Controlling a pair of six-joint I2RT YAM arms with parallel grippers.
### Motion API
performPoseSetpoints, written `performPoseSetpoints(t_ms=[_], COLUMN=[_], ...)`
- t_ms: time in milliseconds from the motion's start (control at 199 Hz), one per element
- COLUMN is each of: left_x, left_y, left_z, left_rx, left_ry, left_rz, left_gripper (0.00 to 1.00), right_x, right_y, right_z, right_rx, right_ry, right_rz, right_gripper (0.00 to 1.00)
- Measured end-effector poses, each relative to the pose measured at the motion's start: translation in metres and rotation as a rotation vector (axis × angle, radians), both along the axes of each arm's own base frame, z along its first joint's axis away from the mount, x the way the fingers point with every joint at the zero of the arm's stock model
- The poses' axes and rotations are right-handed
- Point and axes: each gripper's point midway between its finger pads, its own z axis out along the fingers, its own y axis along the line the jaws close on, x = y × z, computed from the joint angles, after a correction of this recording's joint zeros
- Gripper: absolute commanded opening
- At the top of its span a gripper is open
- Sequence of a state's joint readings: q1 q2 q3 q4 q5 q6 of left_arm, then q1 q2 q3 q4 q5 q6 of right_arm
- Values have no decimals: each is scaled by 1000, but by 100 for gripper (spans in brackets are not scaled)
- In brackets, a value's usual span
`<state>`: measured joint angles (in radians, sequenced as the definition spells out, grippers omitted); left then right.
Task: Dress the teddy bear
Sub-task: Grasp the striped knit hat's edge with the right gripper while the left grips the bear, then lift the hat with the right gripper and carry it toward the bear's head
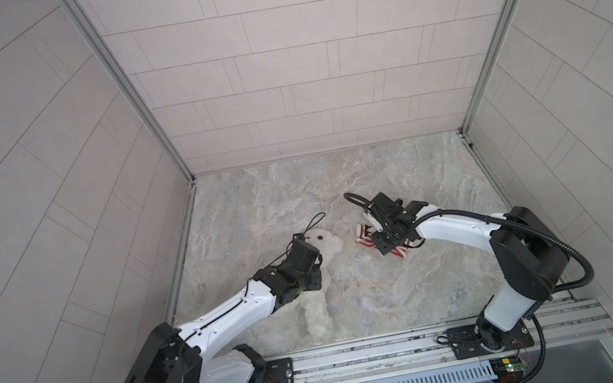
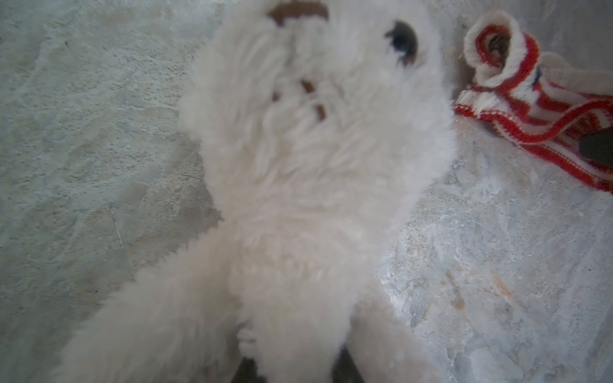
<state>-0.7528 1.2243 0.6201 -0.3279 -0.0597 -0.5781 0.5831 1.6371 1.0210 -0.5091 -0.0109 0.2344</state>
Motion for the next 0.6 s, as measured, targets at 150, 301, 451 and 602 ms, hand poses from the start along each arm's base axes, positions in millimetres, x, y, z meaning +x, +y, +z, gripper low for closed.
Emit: performPoseSetpoints(t_ms=[150,301,451,602], left_x=[-1,-2,-2,-1], left_y=[-1,-2,-3,-3], left_z=[2,7,11,16], left_rx=[-16,-32,-41,-47], left_ry=[-13,-25,-36,-53], left_rz=[-9,-19,-25,-33], left_gripper=[15,12,8,3], right_x=[0,0,1,3], right_y=[-3,-4,-6,-9], right_z=[-5,-7,-11,-13], right_rx=[-20,-30,-41,-51], right_ry=[8,11,14,12], right_rz=[-2,-5,-8,-21], right_gripper=[45,39,29,18])
